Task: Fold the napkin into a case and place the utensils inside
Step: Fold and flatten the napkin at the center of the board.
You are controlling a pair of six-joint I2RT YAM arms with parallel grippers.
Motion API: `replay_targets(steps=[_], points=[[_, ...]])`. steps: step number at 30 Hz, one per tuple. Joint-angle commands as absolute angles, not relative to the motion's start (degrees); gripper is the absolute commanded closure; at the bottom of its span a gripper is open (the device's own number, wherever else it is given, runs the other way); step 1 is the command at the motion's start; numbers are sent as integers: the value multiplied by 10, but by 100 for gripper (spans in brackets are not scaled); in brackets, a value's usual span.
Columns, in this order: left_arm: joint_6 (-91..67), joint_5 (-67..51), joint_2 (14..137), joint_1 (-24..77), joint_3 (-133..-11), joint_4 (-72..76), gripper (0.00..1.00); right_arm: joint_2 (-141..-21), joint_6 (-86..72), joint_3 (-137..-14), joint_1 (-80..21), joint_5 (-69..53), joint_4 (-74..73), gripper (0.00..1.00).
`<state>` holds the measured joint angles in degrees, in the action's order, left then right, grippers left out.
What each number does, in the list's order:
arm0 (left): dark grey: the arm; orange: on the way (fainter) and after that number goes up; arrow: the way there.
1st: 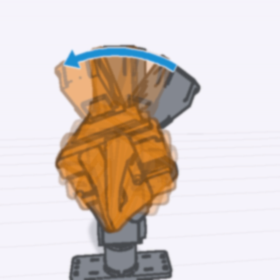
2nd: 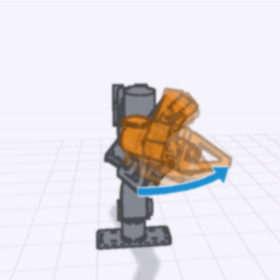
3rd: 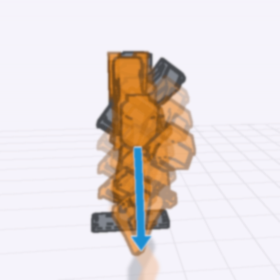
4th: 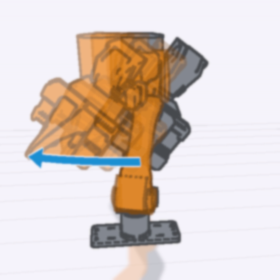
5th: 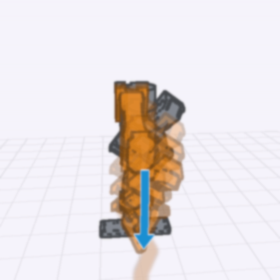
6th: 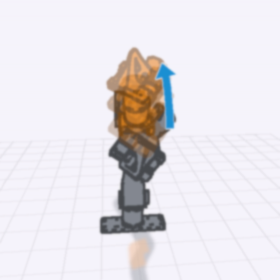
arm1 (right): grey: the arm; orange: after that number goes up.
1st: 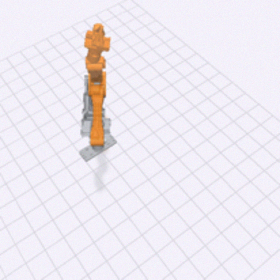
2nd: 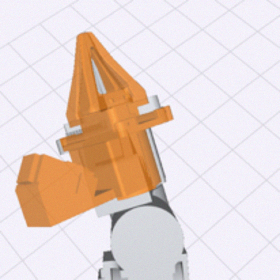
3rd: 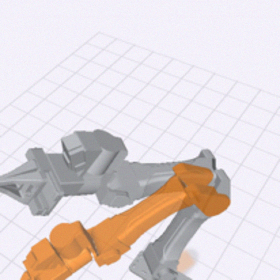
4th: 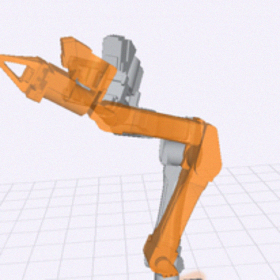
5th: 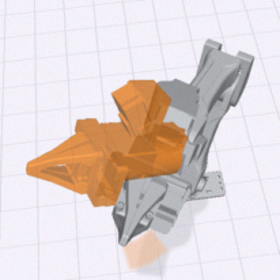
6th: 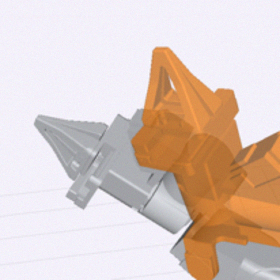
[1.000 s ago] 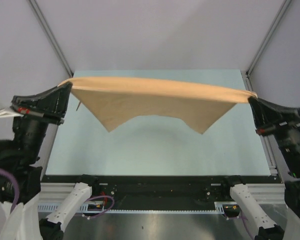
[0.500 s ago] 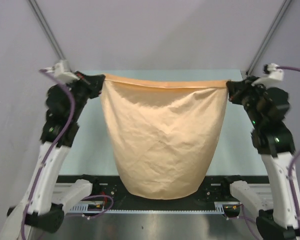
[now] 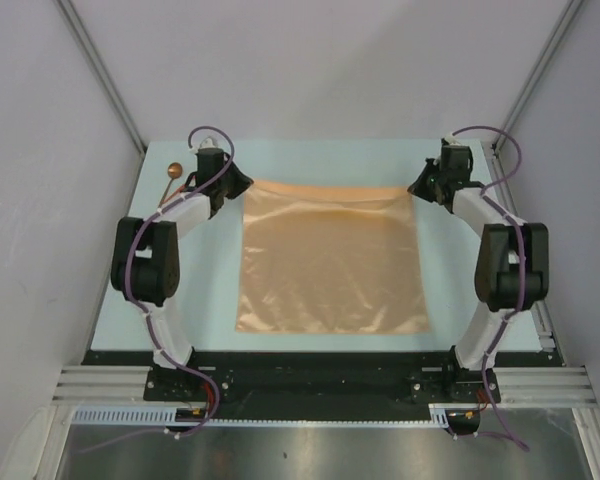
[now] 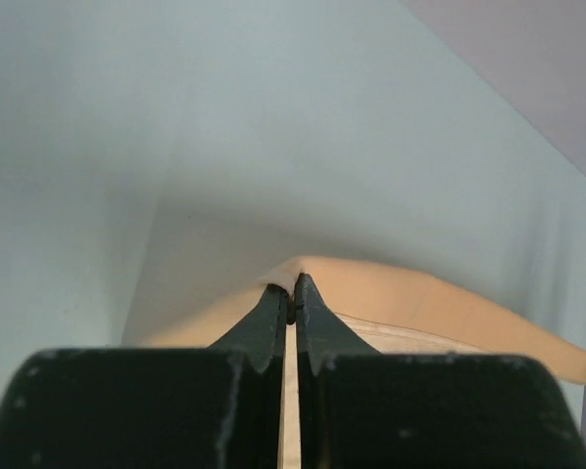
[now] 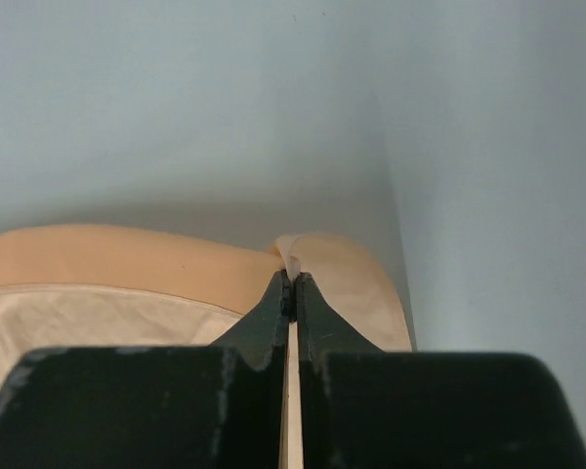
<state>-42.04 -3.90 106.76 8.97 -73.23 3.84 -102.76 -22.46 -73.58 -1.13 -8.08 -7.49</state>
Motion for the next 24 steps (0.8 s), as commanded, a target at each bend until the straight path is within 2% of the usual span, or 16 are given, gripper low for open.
replay_targets(steps=[1, 5, 9, 14, 24], points=[[-439, -78, 1119, 83, -794, 95, 100, -1097, -222, -833, -8, -123, -33, 100], [-431, -74, 1136, 80, -813, 54, 100, -1141, -228, -870, -5, -145, -66, 100], [-443, -54, 1114, 79, -828, -51, 100, -1128, -243, -887, -4, -158, -147, 100], [-489, -30, 999, 90, -763, -178, 100, -1059, -264, -859, -4, -137, -264, 100], [-424, -76, 775, 111, -503, -238, 100, -807, -271, -600, 11, -80, -352, 100]])
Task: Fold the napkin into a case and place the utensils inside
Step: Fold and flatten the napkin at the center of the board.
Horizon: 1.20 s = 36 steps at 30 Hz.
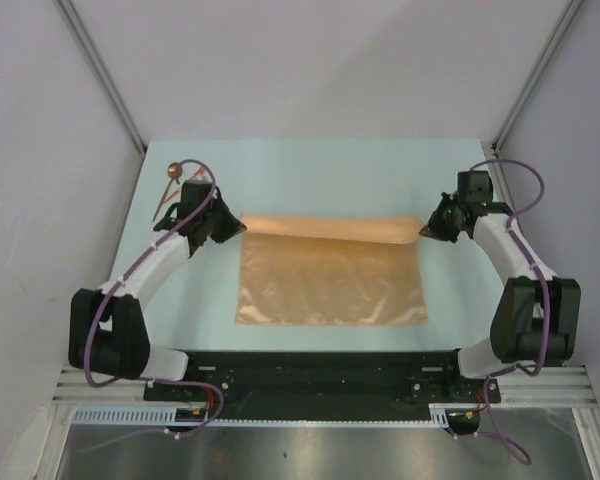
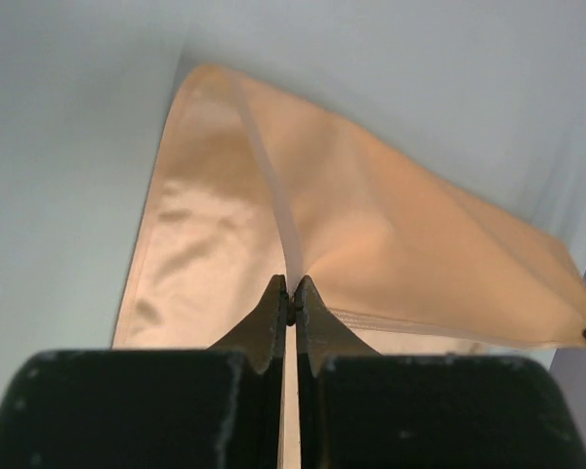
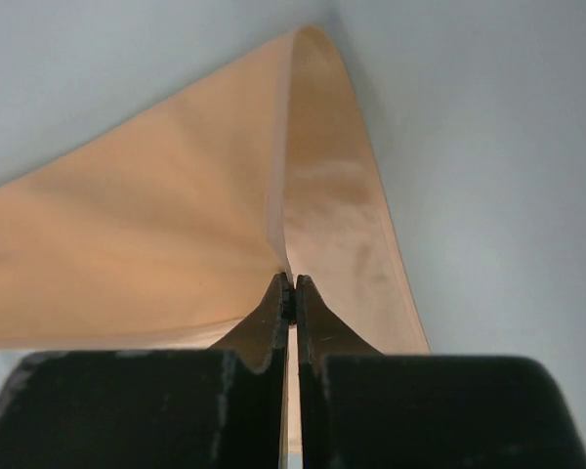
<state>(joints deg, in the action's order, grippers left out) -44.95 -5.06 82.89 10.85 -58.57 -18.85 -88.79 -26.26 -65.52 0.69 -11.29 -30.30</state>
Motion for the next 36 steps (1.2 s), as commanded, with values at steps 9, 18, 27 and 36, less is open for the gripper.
replay_targets(steps=[9, 18, 27, 36], points=[[-452, -81, 691, 151, -352, -260, 100, -735, -301, -447, 5, -115, -399, 100], [-440, -79, 667, 156, -365, -321, 100, -687, -312, -432, 2, -91, -449, 100], [-446, -48, 667, 168, -343, -342, 100, -685, -360, -406, -14, -40, -482, 100], [-447, -45, 689, 176, -332, -328, 100, -701, -391, -365, -18, -40, -446, 100]])
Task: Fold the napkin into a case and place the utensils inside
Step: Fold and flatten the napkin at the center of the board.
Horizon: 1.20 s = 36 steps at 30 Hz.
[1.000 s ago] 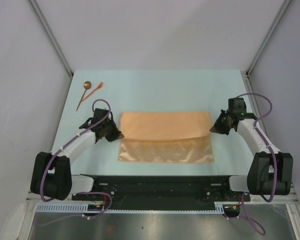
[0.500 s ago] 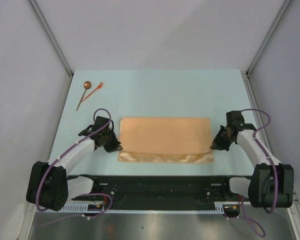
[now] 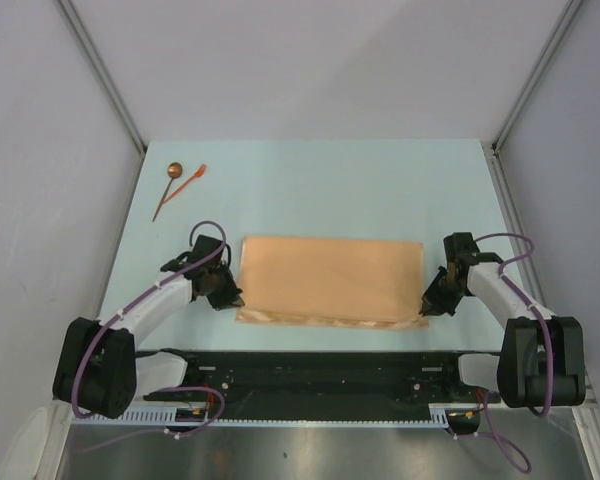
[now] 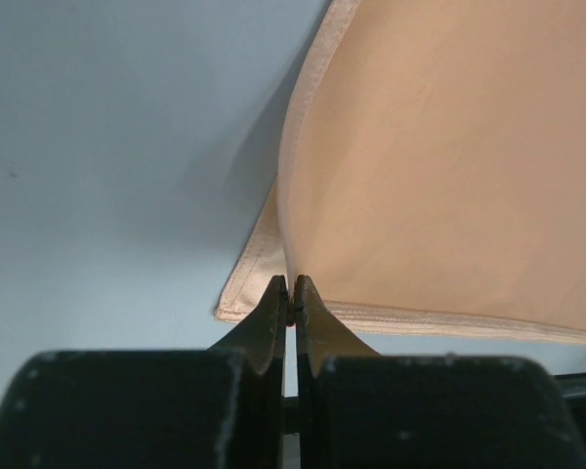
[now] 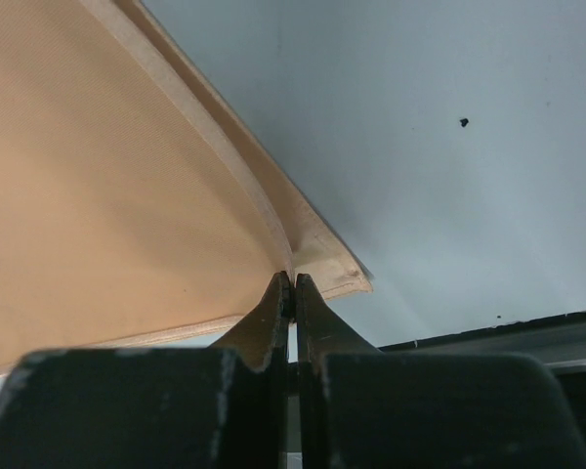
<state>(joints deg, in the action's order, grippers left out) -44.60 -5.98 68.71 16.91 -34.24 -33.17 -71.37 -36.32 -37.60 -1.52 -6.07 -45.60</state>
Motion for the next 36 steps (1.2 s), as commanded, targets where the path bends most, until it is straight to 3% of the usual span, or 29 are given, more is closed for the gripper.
replay_targets(steps=[1, 36], points=[[-448, -44, 692, 176, -330, -328, 100, -701, -392, -362, -18, -38, -444, 100], [-448, -31, 712, 181, -310, -324, 100, -664, -419, -339, -25, -21, -487, 99]])
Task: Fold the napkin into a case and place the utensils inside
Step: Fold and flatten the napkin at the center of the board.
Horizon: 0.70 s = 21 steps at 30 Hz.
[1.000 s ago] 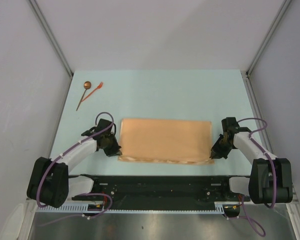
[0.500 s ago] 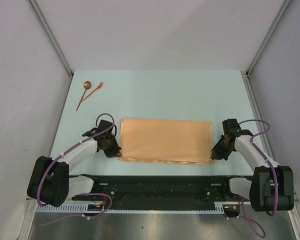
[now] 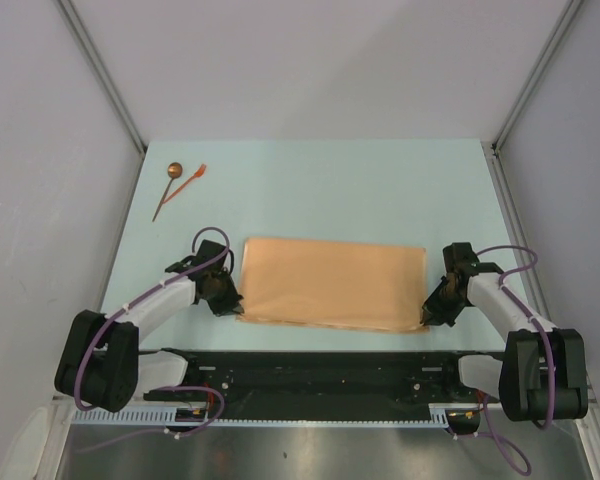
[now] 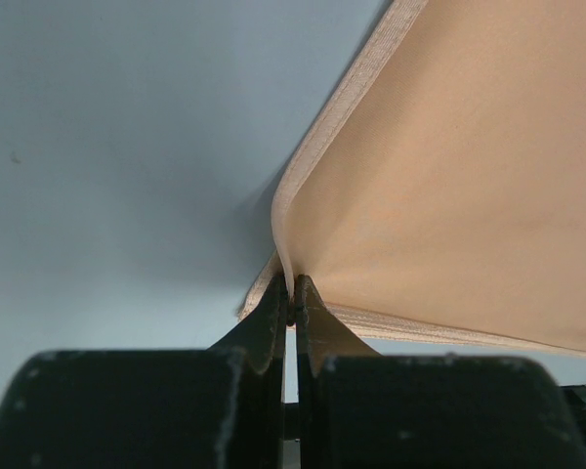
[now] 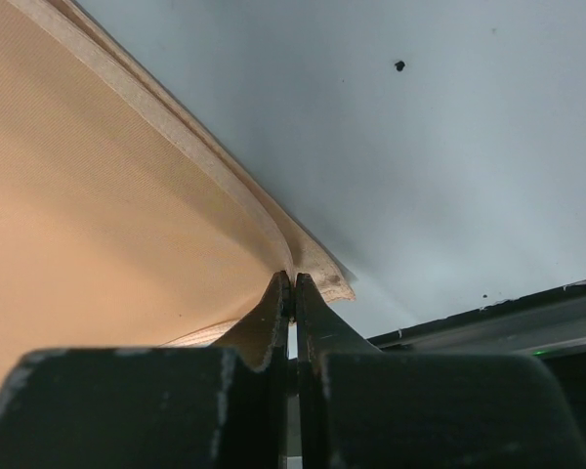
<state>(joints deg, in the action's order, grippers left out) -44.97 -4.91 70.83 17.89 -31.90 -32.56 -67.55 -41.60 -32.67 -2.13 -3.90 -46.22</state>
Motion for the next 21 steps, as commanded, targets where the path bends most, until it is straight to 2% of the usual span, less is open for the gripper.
replay_targets(steps=[1, 9, 21], points=[[-449, -30, 711, 181, -309, -325, 100, -654, -421, -342, -27, -21, -493, 99], [-448, -29, 708, 181, -301, -323, 100, -632, -434, -338, -34, -7, -522, 99], [-453, -26, 706, 181, -298, -328, 100, -686, -451, -300, -40, -11, -475, 96]])
